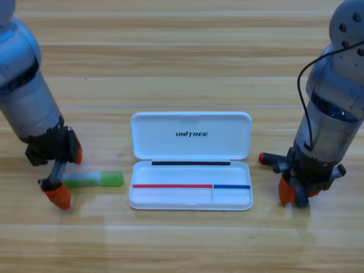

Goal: Clean up eraser and pencils

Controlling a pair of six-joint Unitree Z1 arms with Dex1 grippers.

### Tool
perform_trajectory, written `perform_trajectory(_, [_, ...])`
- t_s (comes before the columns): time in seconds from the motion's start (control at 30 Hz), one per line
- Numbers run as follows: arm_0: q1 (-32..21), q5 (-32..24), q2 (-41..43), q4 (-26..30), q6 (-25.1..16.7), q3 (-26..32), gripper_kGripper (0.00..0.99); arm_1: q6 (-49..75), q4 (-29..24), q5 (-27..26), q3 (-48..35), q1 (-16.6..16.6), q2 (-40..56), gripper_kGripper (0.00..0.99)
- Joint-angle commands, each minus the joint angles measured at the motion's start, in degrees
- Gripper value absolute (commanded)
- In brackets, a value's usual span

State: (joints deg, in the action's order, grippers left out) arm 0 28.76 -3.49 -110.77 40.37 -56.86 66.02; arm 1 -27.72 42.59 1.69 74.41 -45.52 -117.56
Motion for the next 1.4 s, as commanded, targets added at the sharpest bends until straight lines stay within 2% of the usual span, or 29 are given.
perform_trajectory(0.03, [-0.9, 0.4, -4.6, -0.6, 1.0, 0.8, 0.988, 0.4, -1.5, -2.7, -1.2, 1.7, -6.0, 0.0])
perform_trajectory(0.13, [-0.8, 0.7, -4.8, -0.6, 1.1, 1.1, 0.988, 1.6, -0.3, -3.5, -1.8, 1.7, -4.5, 0.0])
perform_trajectory(0.2, [-0.8, 0.7, -5.0, -0.6, 1.0, 1.3, 0.988, 5.8, 2.4, -4.1, -1.5, 1.7, -2.4, 0.0])
perform_trajectory(0.27, [-0.8, 0.8, -5.2, -0.6, 1.0, 1.4, 0.976, 16.8, 6.3, -3.9, 0.6, 1.2, 0.5, 0.0])
perform_trajectory(0.33, [-0.8, 0.6, -5.1, -0.6, 1.0, 1.6, 0.927, 31.4, 9.9, -1.5, 3.3, -0.2, 3.2, 0.0])
perform_trajectory(0.43, [-0.8, 0.7, -4.7, -0.6, 0.9, 1.6, 0.828, 45.7, 11.9, -1.5, 5.9, -1.1, 5.3, 0.0])
perform_trajectory(0.57, [-1.0, 0.8, -4.5, -0.6, -0.4, 1.5, 0.646, 56.3, 12.9, -4.0, 9.6, -3.0, 4.0, 0.0])
perform_trajectory(0.7, [-1.1, 0.7, -3.7, -0.6, -3.4, 1.1, 0.342, 59.2, 13.5, -4.7, 14.4, -5.2, 0.0, 0.0])
perform_trajectory(0.77, [-1.1, 0.7, -3.4, -0.6, -3.4, 0.9, 0.261, 60.3, 13.7, -5.1, 16.8, -6.0, -2.2, 0.0])
perform_trajectory(1.07, [-1.1, 0.0, -3.2, -0.6, -3.0, 0.1, 0.236, 64.5, 13.7, -5.5, 22.9, -6.9, -8.6, 0.0])
perform_trajectory(1.4, [-1.1, -0.1, -3.6, -1.3, -2.4, -1.4, 0.238, 65.3, 14.3, -5.6, 23.2, -6.9, -10.5, 0.0])
